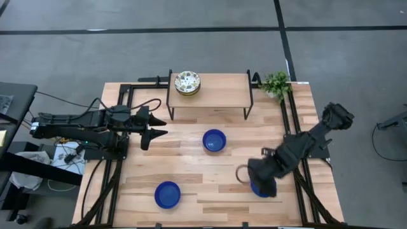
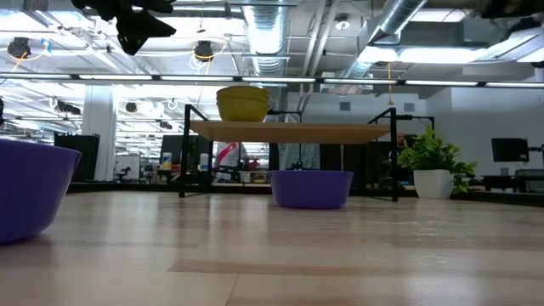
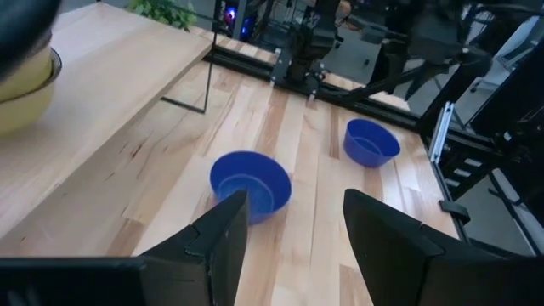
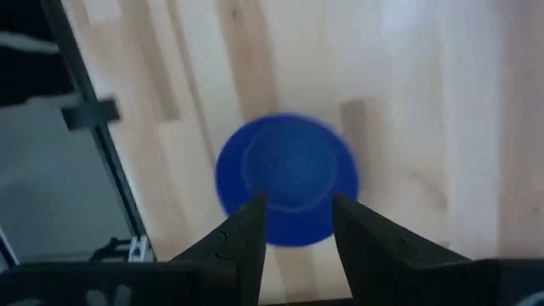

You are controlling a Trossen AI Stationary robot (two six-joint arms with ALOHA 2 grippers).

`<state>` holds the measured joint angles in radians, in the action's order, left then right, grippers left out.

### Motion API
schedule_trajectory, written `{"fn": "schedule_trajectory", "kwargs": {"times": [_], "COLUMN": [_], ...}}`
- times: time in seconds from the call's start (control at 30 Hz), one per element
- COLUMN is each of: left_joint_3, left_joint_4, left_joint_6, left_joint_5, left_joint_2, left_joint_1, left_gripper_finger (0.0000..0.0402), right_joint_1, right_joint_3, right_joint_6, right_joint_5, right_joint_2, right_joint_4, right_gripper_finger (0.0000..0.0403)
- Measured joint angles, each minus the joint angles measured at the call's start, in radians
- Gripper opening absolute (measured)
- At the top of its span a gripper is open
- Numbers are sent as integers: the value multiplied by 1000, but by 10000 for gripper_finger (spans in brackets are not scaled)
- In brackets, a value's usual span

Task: Pick & Place Mini bowls
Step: Put the bottom right blue bowl on the shelf

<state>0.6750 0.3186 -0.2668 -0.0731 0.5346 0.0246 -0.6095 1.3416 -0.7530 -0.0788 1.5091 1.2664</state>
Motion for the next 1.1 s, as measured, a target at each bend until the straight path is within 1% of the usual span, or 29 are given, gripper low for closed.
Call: {"fn": "schedule_trajectory", "kwargs": {"times": [0.27, 0.4, 0.53, 0.7, 0.87, 1.1], "left_joint_3": [0, 0, 0, 0, 0, 0], "left_joint_4": [-5, -5, -6, -13, -25, -30], "left_joint_6": [0, 0, 0, 0, 0, 0], "left_joint_5": [0, 0, 0, 0, 0, 0], "left_joint_2": [33, 45, 45, 45, 45, 45], "left_joint_1": [0, 0, 0, 0, 0, 0], "left_gripper_finger": [192, 192, 192, 192, 192, 192], "right_joint_1": [-191, -258, -301, -314, -313, -313], "right_joint_3": [-64, -80, -107, -117, -118, -118], "right_joint_6": [-61, -60, -55, -50, 38, 81], "right_joint_5": [4, 26, 26, 26, 43, 65], "right_joint_2": [2, 29, 82, 167, 240, 322], "right_joint_4": [-108, -159, -226, -231, -253, -287], "right_gripper_finger": [124, 124, 124, 124, 124, 124]}}
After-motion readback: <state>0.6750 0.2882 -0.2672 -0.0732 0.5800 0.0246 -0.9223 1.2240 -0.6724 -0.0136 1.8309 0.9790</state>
